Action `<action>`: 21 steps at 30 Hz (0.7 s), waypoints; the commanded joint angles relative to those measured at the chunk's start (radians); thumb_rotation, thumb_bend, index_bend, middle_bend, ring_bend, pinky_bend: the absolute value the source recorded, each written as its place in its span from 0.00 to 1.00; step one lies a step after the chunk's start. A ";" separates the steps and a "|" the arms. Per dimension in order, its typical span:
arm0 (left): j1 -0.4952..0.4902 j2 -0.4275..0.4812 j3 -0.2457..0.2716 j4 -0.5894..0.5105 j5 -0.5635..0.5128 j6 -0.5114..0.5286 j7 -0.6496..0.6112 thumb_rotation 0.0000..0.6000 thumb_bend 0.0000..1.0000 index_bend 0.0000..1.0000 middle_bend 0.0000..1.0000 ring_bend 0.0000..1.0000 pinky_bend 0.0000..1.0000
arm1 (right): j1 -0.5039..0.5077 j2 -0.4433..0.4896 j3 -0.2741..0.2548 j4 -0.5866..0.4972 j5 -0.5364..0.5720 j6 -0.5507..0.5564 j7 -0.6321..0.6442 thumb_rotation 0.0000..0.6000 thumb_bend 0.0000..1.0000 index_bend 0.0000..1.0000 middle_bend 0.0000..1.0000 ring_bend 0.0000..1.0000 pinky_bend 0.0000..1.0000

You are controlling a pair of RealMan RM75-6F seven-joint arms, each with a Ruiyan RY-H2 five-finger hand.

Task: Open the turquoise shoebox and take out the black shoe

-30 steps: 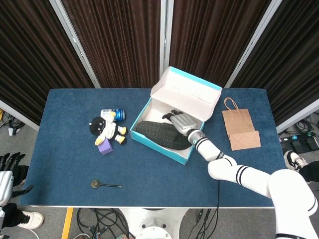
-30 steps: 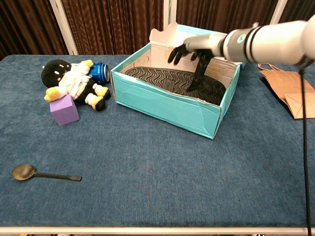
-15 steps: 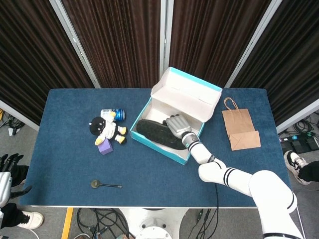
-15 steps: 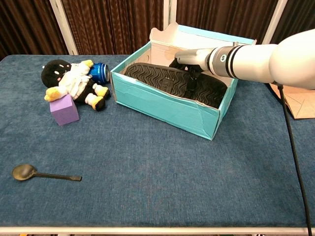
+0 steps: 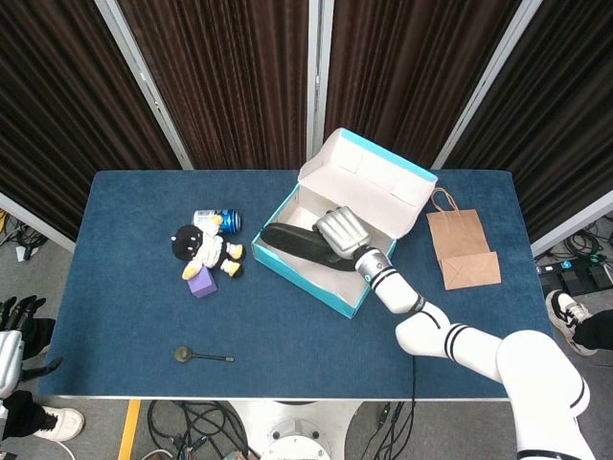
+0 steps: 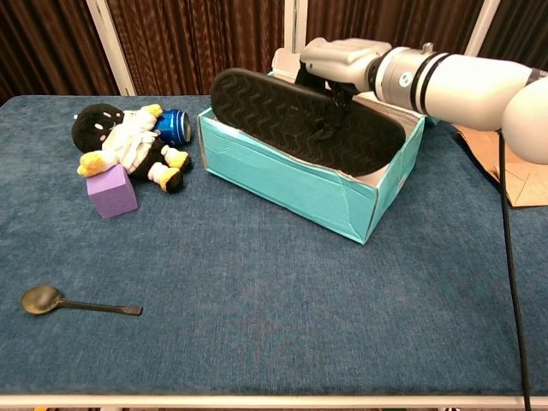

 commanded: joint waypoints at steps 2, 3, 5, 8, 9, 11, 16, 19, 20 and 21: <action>0.000 0.000 -0.001 0.001 -0.004 -0.002 0.002 1.00 0.00 0.13 0.09 0.01 0.05 | -0.016 0.047 0.023 -0.056 -0.057 0.052 0.041 1.00 0.43 0.75 0.59 0.48 0.43; 0.000 0.000 -0.002 0.001 -0.004 -0.002 0.003 1.00 0.00 0.13 0.09 0.01 0.05 | -0.022 0.063 0.031 -0.082 -0.077 0.075 0.053 1.00 0.43 0.75 0.59 0.48 0.43; 0.001 0.002 -0.003 0.001 -0.003 0.000 0.001 1.00 0.00 0.13 0.09 0.01 0.05 | -0.032 0.090 0.041 -0.128 -0.113 0.117 0.070 1.00 0.43 0.75 0.59 0.48 0.43; 0.003 0.004 -0.003 0.002 -0.003 0.004 0.002 1.00 0.00 0.13 0.09 0.01 0.05 | -0.048 0.142 0.058 -0.218 -0.172 0.184 0.098 1.00 0.43 0.75 0.59 0.48 0.43; 0.003 0.005 -0.003 0.001 -0.003 0.005 0.001 1.00 0.00 0.13 0.09 0.01 0.05 | -0.055 0.161 0.064 -0.258 -0.194 0.208 0.109 1.00 0.43 0.75 0.59 0.48 0.43; 0.004 0.008 -0.003 -0.002 -0.001 0.007 0.004 1.00 0.00 0.13 0.09 0.01 0.05 | -0.065 0.188 0.070 -0.325 -0.231 0.242 0.134 1.00 0.43 0.75 0.59 0.48 0.42; 0.007 0.011 -0.002 -0.010 0.004 0.014 0.006 1.00 0.00 0.13 0.09 0.01 0.05 | -0.072 0.215 0.059 -0.461 -0.280 0.236 0.187 1.00 0.42 0.75 0.59 0.48 0.42; 0.009 0.011 0.000 -0.012 0.006 0.016 0.005 1.00 0.00 0.13 0.09 0.01 0.05 | -0.067 0.206 0.041 -0.528 -0.260 0.172 0.218 1.00 0.42 0.75 0.59 0.48 0.40; 0.009 0.012 0.000 -0.014 0.007 0.017 0.006 1.00 0.00 0.13 0.09 0.01 0.05 | -0.065 0.197 0.038 -0.539 -0.245 0.150 0.228 1.00 0.42 0.74 0.58 0.48 0.39; 0.010 0.012 0.001 -0.014 0.007 0.017 0.005 1.00 0.00 0.13 0.09 0.01 0.05 | -0.063 0.181 0.036 -0.546 -0.219 0.124 0.236 1.00 0.42 0.74 0.58 0.47 0.38</action>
